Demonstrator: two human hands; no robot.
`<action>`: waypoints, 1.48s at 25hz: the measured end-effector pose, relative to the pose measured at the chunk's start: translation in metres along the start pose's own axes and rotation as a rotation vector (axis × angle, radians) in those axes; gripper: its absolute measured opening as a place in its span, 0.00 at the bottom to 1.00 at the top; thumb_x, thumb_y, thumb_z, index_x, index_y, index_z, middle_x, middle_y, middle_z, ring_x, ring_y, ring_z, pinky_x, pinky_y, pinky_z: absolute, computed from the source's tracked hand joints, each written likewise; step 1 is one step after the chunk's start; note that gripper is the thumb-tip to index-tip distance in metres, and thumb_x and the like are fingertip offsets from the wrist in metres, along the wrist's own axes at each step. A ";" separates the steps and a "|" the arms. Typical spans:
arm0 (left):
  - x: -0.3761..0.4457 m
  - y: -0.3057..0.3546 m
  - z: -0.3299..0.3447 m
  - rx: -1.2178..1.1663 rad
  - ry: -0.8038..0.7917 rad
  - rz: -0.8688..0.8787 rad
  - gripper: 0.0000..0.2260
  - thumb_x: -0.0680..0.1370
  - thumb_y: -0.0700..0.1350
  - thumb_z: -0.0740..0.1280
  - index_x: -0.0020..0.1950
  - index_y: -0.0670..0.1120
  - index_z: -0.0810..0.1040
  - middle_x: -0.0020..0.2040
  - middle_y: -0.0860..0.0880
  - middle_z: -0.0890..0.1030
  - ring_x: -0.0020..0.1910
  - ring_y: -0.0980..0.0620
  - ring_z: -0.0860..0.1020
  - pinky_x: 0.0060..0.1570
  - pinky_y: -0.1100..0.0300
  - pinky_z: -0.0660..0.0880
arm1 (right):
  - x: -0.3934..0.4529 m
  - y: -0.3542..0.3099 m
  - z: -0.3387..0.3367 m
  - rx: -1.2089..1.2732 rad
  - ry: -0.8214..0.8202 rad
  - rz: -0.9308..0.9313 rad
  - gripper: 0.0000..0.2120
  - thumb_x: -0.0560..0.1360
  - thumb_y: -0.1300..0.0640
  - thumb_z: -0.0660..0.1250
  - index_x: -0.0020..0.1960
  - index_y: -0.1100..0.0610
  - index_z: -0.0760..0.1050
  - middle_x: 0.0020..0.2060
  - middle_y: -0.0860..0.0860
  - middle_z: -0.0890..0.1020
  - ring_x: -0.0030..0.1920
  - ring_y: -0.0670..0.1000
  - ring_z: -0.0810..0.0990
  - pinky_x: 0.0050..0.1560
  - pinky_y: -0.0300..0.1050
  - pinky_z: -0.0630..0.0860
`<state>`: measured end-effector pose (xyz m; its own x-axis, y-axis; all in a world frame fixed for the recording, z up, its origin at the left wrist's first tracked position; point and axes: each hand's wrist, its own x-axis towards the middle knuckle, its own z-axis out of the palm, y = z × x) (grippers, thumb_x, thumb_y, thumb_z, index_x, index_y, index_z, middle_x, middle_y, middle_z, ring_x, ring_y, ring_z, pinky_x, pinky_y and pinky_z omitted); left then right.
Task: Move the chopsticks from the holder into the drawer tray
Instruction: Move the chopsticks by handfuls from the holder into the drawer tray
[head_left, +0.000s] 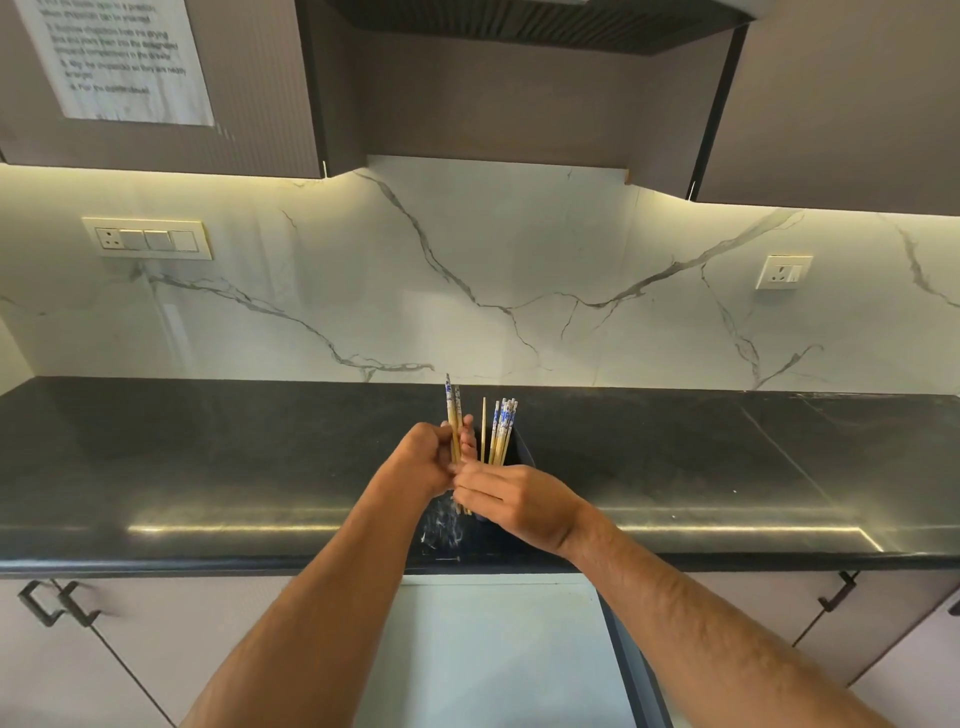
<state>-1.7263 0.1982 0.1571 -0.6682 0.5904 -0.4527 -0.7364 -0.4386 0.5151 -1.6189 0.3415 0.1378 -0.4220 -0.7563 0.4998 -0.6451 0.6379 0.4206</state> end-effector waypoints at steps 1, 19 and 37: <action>0.004 -0.004 0.000 -0.005 -0.006 0.027 0.18 0.85 0.43 0.51 0.46 0.40 0.78 0.32 0.48 0.73 0.27 0.54 0.71 0.23 0.62 0.70 | -0.003 0.000 0.003 0.012 -0.015 0.016 0.09 0.80 0.66 0.67 0.59 0.63 0.80 0.56 0.58 0.84 0.60 0.55 0.82 0.66 0.47 0.77; 0.025 -0.054 0.003 0.209 -0.110 0.308 0.11 0.86 0.40 0.53 0.56 0.40 0.74 0.37 0.46 0.76 0.37 0.50 0.76 0.46 0.52 0.77 | 0.005 -0.020 0.076 1.715 1.088 2.111 0.28 0.82 0.37 0.56 0.57 0.60 0.79 0.53 0.60 0.84 0.54 0.59 0.82 0.62 0.56 0.75; 0.008 -0.072 -0.025 0.972 -0.200 0.176 0.11 0.85 0.38 0.54 0.56 0.39 0.76 0.41 0.45 0.78 0.40 0.51 0.78 0.46 0.58 0.79 | -0.015 0.060 0.013 0.849 0.153 1.318 0.28 0.72 0.67 0.76 0.70 0.58 0.74 0.61 0.56 0.83 0.52 0.50 0.86 0.54 0.49 0.84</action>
<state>-1.6809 0.2175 0.0980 -0.6632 0.7127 -0.2284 -0.1638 0.1595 0.9735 -1.6591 0.3894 0.1456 -0.9217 0.2979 0.2483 -0.0679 0.5064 -0.8596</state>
